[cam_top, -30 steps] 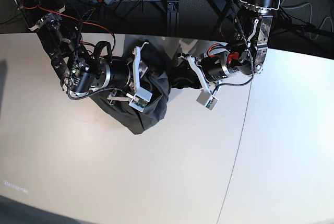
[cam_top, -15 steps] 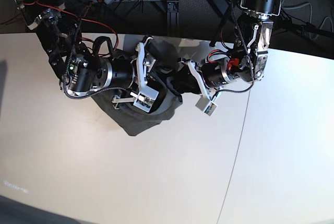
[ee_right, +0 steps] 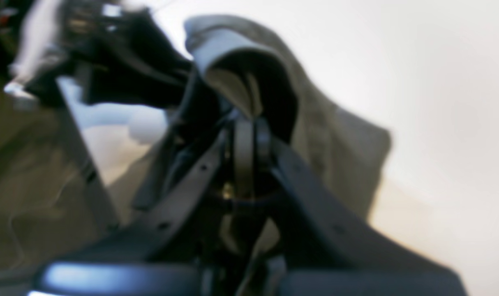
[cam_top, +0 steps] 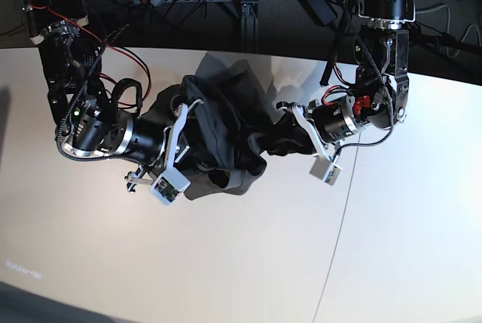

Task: Fold the T-shirt properly
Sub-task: 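Lift and fold the bundle over with both grippers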

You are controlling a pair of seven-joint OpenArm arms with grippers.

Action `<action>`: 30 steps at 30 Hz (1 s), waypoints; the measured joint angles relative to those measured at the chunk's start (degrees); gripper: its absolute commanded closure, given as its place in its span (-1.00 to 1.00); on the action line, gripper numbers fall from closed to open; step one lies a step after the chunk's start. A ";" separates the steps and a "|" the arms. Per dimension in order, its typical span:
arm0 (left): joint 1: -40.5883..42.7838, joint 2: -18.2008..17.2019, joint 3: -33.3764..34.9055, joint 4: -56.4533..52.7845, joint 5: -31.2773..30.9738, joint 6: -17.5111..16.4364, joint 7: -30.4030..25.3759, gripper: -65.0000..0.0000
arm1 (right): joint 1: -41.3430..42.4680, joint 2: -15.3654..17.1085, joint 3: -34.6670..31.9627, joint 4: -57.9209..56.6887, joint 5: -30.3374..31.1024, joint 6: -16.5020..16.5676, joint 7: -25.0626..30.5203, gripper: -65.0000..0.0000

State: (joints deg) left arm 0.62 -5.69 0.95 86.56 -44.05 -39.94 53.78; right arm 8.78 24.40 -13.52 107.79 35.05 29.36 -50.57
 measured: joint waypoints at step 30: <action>0.35 -9.27 -13.68 3.13 -5.33 0.00 3.52 0.54 | -0.02 -11.72 2.91 -2.14 9.14 0.02 -3.87 0.55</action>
State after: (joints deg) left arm 0.97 -14.96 -12.73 89.69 -49.39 -39.94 57.30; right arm 8.75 12.69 -10.61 105.65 44.18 29.39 -54.43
